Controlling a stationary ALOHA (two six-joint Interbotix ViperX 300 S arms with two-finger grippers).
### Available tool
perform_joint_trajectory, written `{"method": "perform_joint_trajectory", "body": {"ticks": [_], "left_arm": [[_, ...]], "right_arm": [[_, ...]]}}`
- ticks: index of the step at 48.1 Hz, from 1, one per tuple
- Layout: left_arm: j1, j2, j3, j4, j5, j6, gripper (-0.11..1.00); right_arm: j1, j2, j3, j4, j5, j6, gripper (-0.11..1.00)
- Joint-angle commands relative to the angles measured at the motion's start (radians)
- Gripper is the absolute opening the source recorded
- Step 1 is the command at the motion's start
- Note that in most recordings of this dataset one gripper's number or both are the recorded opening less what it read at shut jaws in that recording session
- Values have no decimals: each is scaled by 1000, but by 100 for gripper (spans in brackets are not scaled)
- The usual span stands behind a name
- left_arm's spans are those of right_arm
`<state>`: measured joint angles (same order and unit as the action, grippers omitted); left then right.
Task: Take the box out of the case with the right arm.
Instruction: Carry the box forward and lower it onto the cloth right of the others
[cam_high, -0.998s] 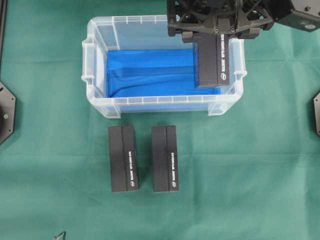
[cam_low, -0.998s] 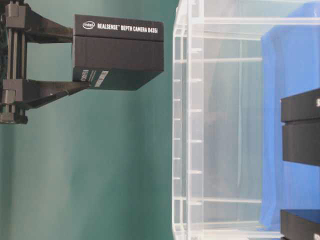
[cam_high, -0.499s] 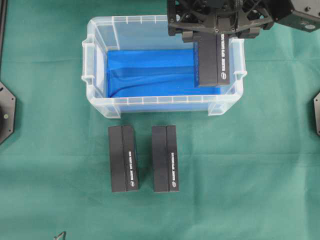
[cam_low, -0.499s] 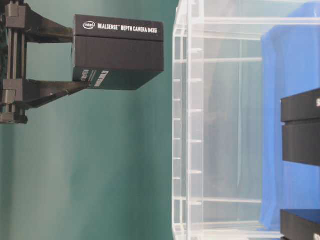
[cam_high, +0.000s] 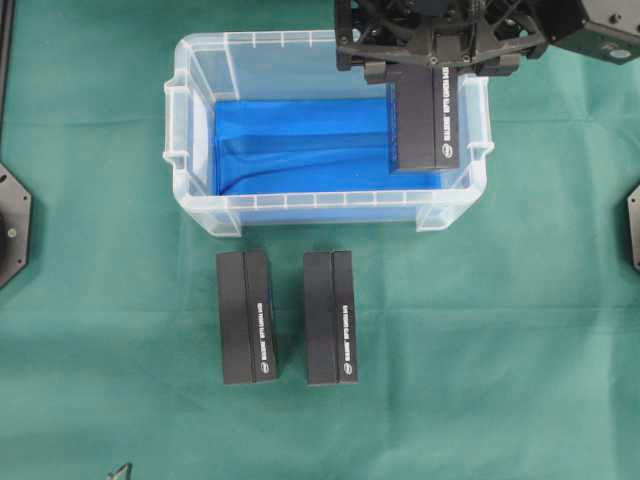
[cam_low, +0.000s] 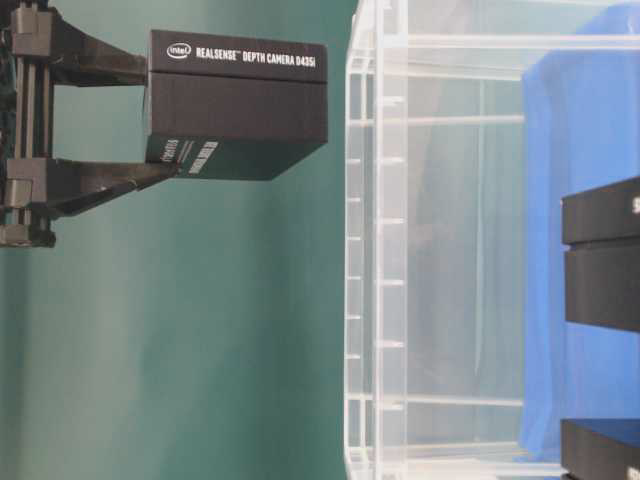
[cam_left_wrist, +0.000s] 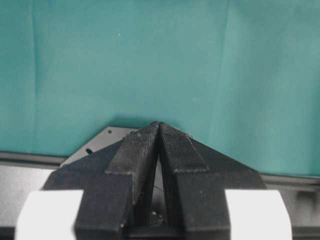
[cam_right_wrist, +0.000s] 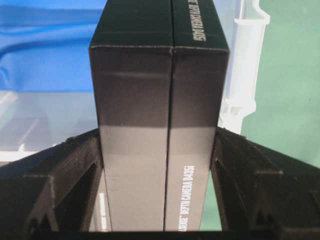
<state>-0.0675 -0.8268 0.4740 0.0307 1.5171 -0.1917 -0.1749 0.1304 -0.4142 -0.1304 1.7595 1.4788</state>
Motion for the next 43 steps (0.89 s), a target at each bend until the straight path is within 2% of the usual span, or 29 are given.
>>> {"method": "perform_joint_trajectory", "body": {"ticks": [1, 32, 43], "left_arm": [[2, 5, -17, 2, -3, -2, 0], [0, 5, -17, 2, -5, -2, 0], [0, 5, -17, 2, -3, 0, 0]], "right_arm": [[3, -43, -25, -5, 0, -2, 64], [14, -43, -25, -5, 3, 2, 64], [69, -43, -25, -2, 5, 12, 65]]}}
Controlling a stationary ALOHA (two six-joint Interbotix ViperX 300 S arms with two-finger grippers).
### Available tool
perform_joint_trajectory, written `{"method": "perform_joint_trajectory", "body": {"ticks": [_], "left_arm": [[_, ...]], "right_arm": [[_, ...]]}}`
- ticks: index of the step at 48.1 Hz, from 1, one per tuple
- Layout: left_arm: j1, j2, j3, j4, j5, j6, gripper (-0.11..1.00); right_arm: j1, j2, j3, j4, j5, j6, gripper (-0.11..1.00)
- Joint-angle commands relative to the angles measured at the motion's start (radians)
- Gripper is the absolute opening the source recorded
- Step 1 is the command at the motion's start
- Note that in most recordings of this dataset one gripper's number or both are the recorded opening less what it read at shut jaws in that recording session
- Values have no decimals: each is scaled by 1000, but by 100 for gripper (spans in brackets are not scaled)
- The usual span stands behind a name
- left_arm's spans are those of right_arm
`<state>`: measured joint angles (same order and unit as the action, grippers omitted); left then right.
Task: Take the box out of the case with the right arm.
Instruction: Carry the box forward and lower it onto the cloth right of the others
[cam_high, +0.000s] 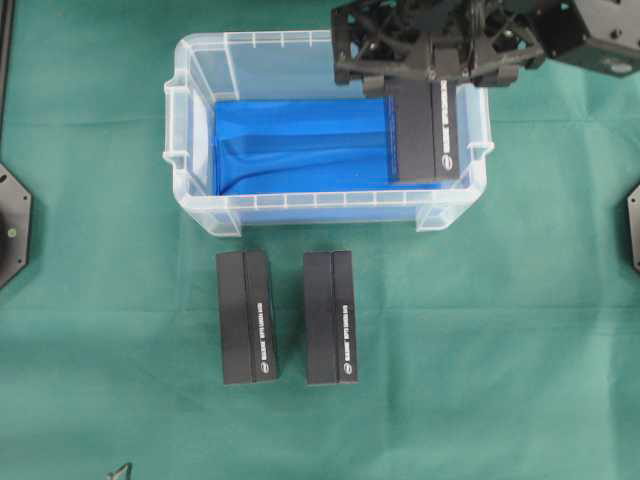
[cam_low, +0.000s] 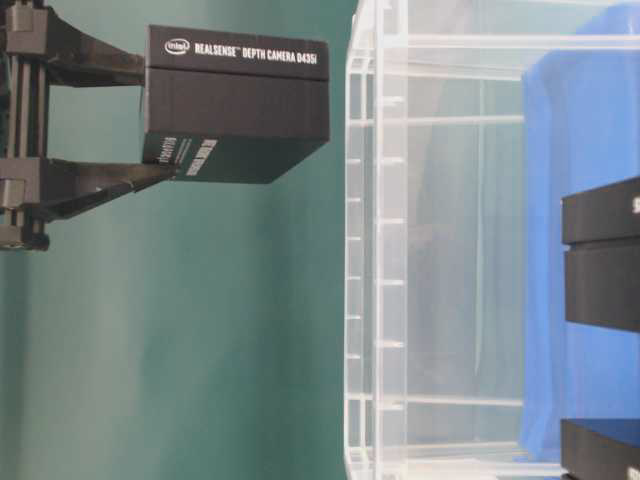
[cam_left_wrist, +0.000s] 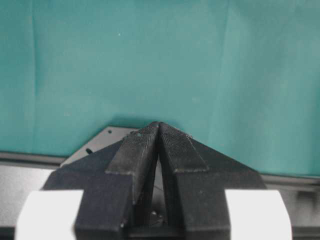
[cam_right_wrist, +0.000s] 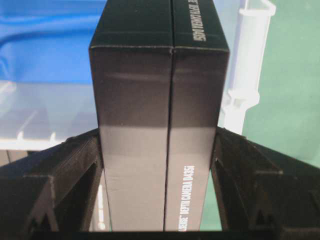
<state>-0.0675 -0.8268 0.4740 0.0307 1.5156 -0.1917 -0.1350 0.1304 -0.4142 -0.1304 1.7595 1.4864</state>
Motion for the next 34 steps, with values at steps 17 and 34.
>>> {"method": "perform_joint_trajectory", "body": {"ticks": [17, 34], "left_arm": [[0, 5, -18, 2, -3, 0, 0], [0, 5, -17, 2, -2, 0, 0]], "right_arm": [[195, -43, -25, -5, 34, 146, 64], [373, -35, -25, -20, 35, 310, 64]]}}
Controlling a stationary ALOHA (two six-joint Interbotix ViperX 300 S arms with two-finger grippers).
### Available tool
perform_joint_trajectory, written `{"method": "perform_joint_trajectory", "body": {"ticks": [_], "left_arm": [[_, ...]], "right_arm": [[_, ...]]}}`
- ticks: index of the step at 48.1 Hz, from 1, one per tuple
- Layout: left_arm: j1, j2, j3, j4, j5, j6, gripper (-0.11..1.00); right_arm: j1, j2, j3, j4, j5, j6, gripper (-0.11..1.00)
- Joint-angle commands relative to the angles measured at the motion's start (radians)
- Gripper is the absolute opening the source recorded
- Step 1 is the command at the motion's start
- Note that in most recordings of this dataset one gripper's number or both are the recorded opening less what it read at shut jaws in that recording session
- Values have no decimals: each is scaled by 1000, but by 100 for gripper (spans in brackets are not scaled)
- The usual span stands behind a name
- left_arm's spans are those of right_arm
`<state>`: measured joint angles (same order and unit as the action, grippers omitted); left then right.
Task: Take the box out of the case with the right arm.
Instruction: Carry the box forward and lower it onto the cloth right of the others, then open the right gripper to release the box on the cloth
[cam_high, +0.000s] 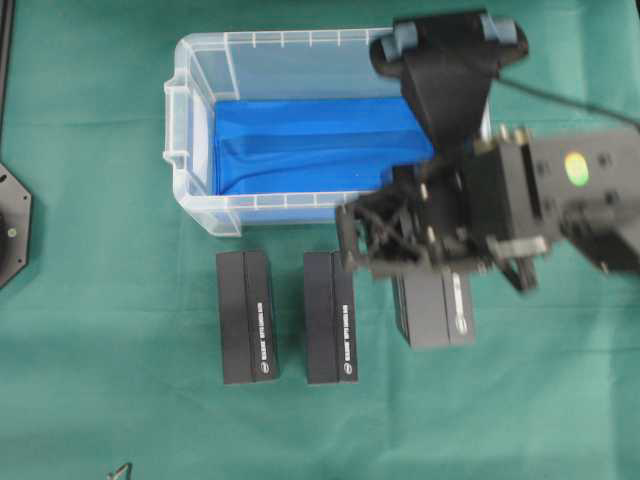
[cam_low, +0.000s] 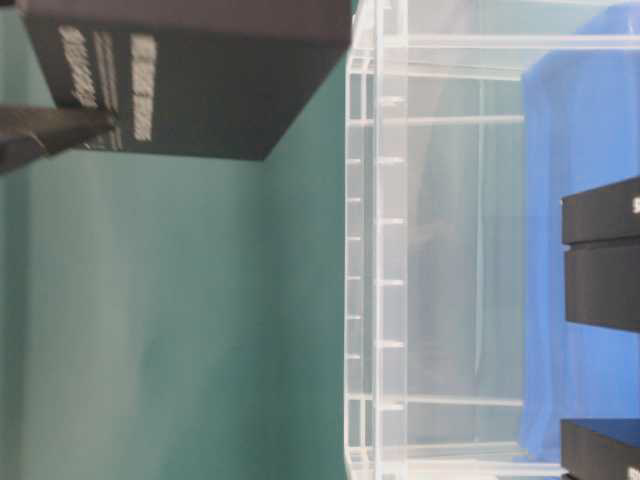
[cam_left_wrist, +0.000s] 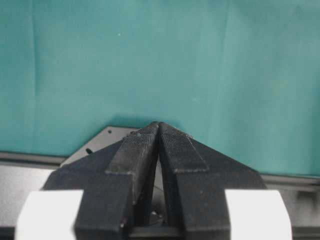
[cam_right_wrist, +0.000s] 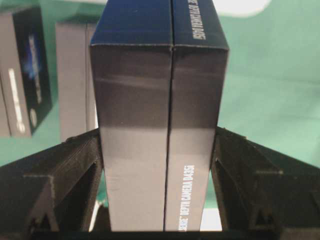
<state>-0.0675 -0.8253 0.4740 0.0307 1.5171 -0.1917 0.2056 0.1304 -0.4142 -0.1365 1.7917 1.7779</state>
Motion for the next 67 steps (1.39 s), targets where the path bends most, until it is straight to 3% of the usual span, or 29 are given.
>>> {"method": "perform_joint_trajectory", "body": {"ticks": [1, 10, 26, 36, 49, 67], "left_arm": [[0, 3, -17, 2, -5, 0, 0], [0, 3, -17, 2, -5, 0, 0], [2, 3, -17, 2, -5, 0, 0], [0, 3, -17, 2, -3, 0, 0], [0, 5, -17, 2, -3, 0, 0], [0, 3, -15, 2, -5, 0, 0]], "right_arm": [[41, -35, -25, -14, 3, 26, 65], [89, -34, -23, -14, 5, 95, 64], [91, -31, 2, -15, 18, 107, 65], [91, -21, 81, -9, -18, 121, 64], [91, -21, 233, 0, -199, 175, 64], [89, -21, 449, 63, -442, 218, 64]]}}
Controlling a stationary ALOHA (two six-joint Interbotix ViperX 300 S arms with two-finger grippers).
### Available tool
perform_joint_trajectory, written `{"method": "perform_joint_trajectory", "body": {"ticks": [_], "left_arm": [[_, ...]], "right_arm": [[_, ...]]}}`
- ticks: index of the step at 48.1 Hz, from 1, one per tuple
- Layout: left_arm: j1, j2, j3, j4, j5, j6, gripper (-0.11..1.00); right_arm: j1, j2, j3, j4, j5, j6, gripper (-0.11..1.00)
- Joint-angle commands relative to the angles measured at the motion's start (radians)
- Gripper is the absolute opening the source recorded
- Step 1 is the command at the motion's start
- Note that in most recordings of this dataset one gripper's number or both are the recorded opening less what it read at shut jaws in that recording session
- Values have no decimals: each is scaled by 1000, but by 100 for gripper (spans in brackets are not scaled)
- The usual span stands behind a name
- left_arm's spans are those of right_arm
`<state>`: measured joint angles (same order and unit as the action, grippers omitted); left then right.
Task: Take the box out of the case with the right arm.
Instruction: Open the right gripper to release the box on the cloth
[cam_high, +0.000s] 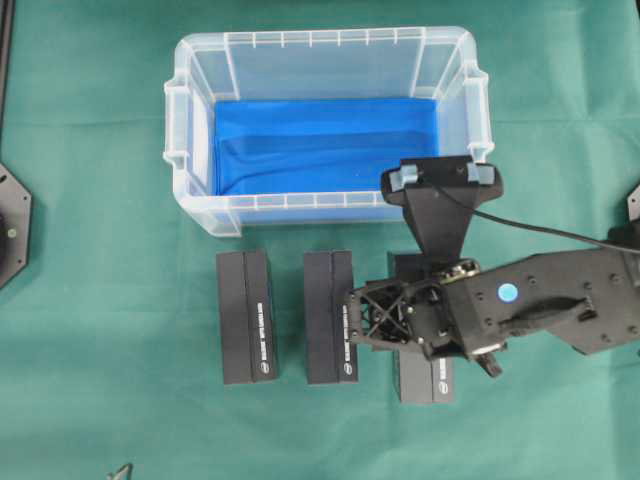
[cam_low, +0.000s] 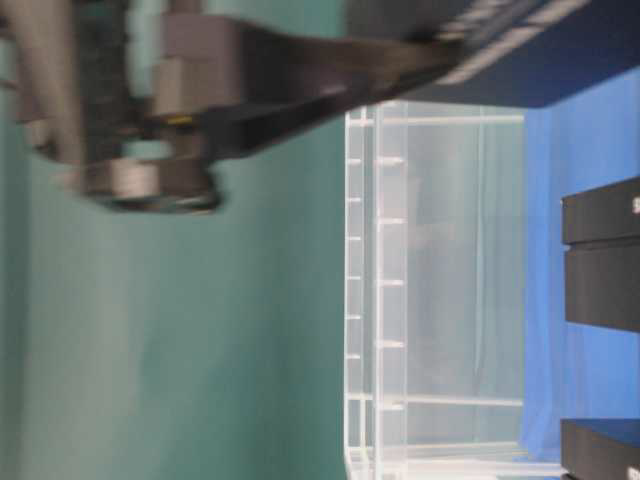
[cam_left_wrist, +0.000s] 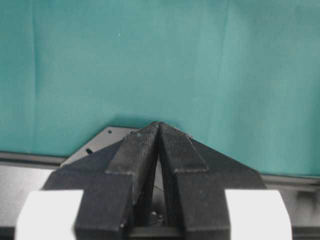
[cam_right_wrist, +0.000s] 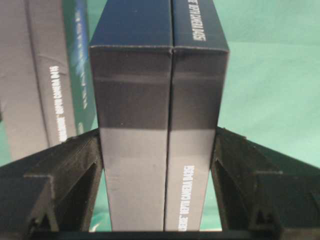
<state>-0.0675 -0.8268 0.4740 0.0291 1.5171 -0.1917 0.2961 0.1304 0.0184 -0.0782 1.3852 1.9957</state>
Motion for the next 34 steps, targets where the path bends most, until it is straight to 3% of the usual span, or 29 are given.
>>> {"method": "perform_joint_trajectory", "body": {"ticks": [1, 21, 34], "left_arm": [[2, 5, -15, 3, -5, -2, 0], [0, 5, -15, 3, -3, -2, 0], [0, 5, -15, 3, -5, -2, 0]], "right_arm": [[-2, -23, 26, 6, -44, 0, 64], [-14, -21, 207, 34, -270, 0, 64], [-15, -23, 215, 35, -293, 0, 64]]}}
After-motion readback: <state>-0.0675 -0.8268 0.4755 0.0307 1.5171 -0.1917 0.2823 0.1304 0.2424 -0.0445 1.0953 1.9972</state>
